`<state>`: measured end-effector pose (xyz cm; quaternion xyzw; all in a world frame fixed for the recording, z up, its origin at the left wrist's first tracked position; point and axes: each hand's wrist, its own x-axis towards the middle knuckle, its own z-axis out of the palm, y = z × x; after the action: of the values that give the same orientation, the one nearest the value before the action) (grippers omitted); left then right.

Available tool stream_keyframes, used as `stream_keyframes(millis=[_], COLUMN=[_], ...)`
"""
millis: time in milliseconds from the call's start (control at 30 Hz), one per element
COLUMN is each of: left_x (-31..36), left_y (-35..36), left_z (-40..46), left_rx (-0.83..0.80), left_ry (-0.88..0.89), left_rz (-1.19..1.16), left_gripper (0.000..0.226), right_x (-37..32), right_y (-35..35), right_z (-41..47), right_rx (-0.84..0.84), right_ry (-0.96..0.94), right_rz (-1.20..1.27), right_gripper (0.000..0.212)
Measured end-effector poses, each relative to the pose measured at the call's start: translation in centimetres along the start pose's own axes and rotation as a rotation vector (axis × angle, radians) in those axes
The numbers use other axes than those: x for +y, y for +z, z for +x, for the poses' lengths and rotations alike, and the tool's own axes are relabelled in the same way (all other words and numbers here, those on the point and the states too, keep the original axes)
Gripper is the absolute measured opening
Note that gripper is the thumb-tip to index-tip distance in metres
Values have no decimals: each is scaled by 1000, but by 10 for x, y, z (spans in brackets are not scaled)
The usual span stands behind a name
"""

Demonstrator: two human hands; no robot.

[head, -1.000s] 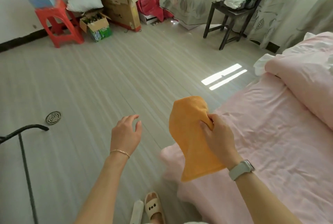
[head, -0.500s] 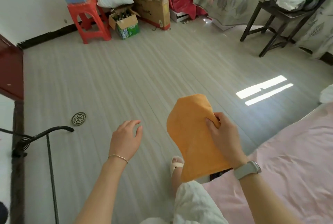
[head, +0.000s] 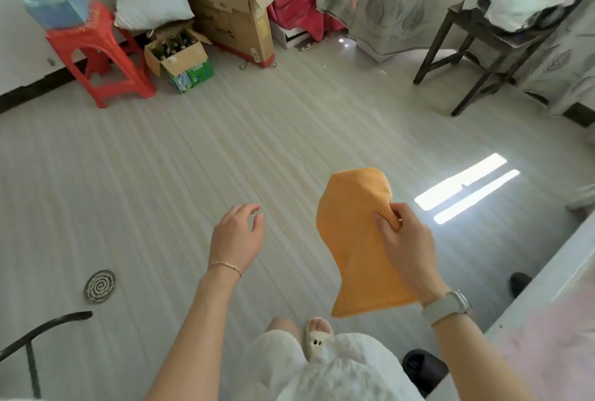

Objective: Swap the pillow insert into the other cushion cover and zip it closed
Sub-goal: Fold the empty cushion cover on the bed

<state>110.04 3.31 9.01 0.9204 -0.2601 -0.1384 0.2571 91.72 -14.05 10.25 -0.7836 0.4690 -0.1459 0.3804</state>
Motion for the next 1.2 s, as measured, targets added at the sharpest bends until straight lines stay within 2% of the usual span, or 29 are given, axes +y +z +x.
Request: stream_keyframes(millis=[100,433,633,833,1067,1200], left_x=[19,100,167,269,420,481], left_y=[1,34,52,107,183,217], left_z=[80,335,457,563,668,712], left_rx=[13,-149,-234,-348,-350,-373], left_ry=[52,274,387,529,620,647], left_rz=[6,44,119,139,130,148], left_gripper=[26,27,27,27,28,26], right_x=[-18,-60,-77,-51,-4,16], right_y=[3,20,1,-37,-113,-154], right_z=[59,274,383,486,624,693], right_rx=[47,228,334,454,498,527], right_ry=[16,170,224,339,357,374], right_rz=[8,47,41,84,78,62], right_gripper=[20,21,22,21,19,20])
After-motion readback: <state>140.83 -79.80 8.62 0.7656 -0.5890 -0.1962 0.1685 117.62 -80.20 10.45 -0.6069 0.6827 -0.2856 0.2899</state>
